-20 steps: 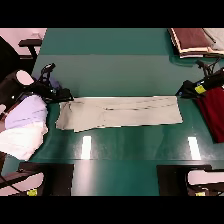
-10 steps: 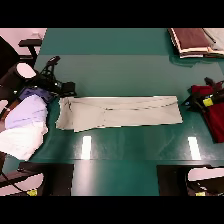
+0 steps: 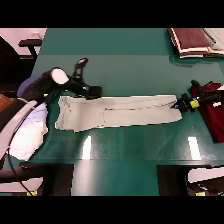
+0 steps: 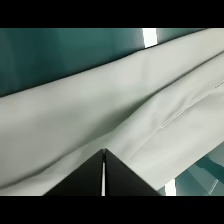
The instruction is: Fold the shirts.
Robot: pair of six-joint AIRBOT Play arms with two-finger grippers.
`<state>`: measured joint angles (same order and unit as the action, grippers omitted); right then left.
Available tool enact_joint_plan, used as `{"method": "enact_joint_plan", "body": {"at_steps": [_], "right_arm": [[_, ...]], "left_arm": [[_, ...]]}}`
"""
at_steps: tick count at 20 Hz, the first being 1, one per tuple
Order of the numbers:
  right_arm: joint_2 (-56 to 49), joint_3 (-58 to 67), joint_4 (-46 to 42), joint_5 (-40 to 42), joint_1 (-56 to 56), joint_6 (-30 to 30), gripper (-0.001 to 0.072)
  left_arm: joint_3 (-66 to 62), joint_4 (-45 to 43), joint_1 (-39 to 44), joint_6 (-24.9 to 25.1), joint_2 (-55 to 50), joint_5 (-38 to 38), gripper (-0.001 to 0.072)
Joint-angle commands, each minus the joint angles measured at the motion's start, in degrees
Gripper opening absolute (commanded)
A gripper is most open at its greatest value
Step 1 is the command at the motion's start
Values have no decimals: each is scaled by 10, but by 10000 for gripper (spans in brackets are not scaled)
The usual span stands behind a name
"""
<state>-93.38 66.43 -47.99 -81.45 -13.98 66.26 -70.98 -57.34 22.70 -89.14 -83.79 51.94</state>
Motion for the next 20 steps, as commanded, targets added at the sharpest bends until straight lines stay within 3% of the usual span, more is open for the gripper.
{"method": "enact_joint_plan", "body": {"at_steps": [1, 7, 17, 20], "right_arm": [[66, 36, 38, -17, 10, 4, 13], [153, 180, 118, -34, 90, 60, 13], [160, 262, 208, -25, 256, 83, 13], [160, 262, 214, -10, 299, 81, 13]], "left_arm": [[-70, 10, 57, -7, -82, -14, 27], [-181, 10, 116, -7, -202, 14, 27], [-192, 34, 119, -14, -230, -23, 26], [-229, 28, 85, -15, -218, 46, 26]]}}
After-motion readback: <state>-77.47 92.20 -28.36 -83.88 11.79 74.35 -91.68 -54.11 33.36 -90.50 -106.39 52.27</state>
